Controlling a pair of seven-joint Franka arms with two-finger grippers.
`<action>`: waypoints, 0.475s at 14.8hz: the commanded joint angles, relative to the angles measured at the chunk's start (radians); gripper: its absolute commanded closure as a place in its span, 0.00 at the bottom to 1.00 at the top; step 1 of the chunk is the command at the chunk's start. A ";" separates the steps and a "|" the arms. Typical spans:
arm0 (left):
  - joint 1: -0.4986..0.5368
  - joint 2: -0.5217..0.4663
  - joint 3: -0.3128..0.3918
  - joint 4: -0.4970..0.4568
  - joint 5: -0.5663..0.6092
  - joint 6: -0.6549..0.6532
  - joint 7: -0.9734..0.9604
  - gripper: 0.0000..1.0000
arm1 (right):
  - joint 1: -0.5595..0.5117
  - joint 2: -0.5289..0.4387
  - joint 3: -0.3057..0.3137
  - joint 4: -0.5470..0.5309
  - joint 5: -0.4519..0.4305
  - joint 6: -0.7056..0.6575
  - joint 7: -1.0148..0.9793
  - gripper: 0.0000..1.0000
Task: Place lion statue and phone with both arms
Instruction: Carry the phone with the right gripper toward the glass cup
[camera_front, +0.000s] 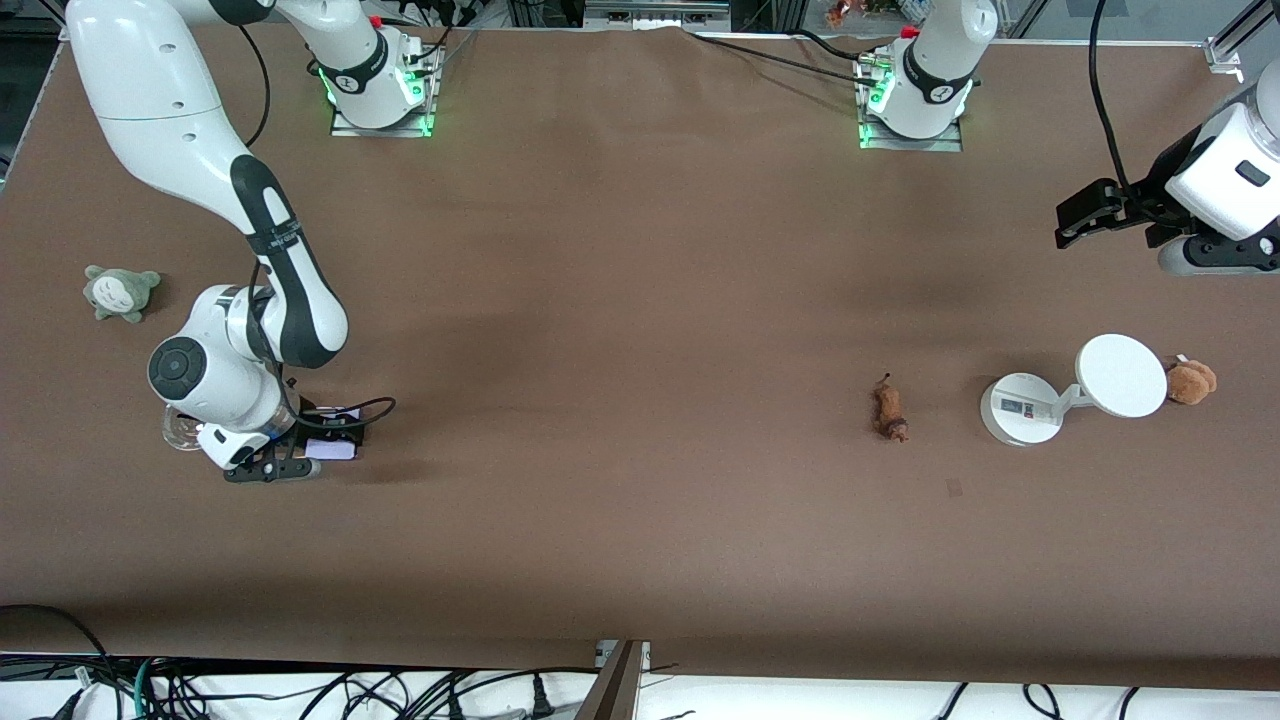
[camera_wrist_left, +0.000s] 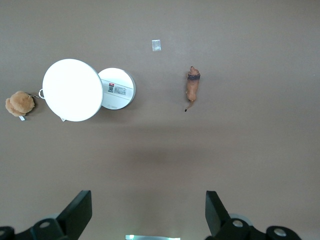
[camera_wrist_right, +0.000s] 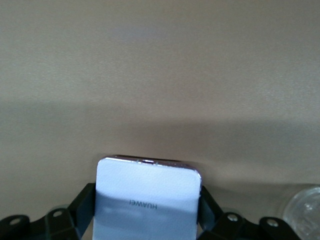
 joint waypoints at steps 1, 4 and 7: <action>-0.004 -0.013 -0.007 0.002 0.029 -0.012 0.000 0.00 | -0.008 0.001 0.006 -0.007 0.018 0.024 -0.011 0.66; -0.001 -0.028 -0.009 -0.022 0.027 -0.010 0.000 0.00 | -0.010 -0.001 0.008 -0.004 0.018 0.023 -0.014 0.00; 0.004 -0.030 -0.009 -0.029 0.027 0.010 0.000 0.00 | -0.009 -0.019 0.006 -0.001 0.015 0.012 -0.019 0.00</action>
